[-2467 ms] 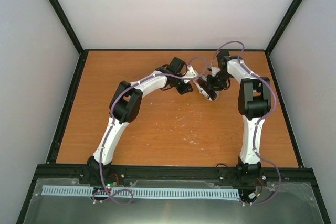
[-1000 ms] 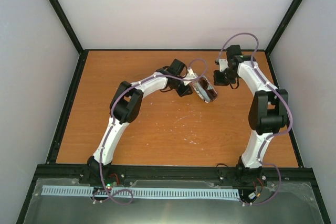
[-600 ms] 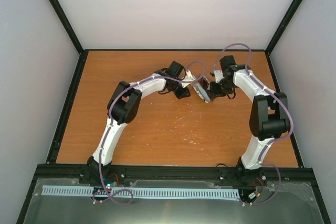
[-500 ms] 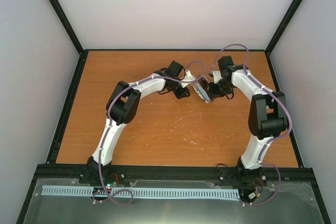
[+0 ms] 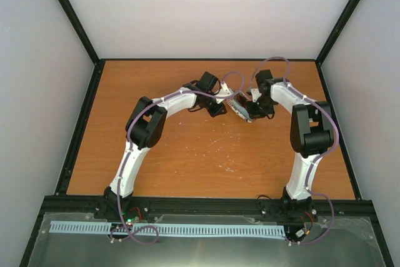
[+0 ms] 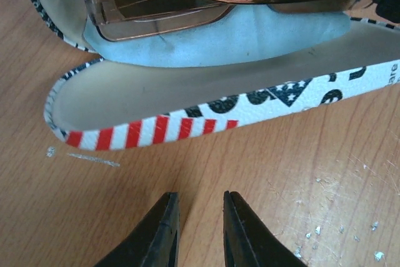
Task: Organize the sunglasses
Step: Adjust the sunglasses in the sunglasses case.
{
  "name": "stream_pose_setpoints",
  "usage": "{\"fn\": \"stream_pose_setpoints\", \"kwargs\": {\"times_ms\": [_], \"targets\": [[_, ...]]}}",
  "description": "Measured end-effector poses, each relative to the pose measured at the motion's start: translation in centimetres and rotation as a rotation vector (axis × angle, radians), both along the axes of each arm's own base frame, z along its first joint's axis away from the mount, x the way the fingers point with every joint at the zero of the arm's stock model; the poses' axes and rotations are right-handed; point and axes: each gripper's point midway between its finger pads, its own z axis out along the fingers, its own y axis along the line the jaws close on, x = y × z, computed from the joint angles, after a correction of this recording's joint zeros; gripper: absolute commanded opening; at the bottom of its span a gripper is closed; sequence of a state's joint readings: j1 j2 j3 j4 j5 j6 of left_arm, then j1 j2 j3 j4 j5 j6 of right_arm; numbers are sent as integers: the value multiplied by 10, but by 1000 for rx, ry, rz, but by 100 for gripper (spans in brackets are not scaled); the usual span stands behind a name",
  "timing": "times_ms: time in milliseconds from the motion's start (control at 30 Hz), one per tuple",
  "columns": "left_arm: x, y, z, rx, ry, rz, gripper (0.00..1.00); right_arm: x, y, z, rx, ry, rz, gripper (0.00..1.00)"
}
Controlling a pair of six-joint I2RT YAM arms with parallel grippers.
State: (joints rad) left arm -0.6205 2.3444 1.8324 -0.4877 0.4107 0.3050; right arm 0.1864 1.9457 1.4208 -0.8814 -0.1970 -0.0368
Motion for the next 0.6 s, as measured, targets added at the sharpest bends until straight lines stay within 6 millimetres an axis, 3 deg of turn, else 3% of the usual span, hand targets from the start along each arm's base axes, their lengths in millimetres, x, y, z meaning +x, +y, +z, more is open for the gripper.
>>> {"fn": "stream_pose_setpoints", "kwargs": {"times_ms": [300, 467, 600], "targets": [[-1, 0, -1, 1, 2, 0, 22, 24, 6, 1, 3, -32, 3, 3], [-1, 0, -1, -1, 3, -2, 22, 41, 19, 8, 19, -66, 27, 3], [-2, -1, -1, -5, 7, -3, 22, 41, 32, 16, 62, -77, 57, 7]]}}
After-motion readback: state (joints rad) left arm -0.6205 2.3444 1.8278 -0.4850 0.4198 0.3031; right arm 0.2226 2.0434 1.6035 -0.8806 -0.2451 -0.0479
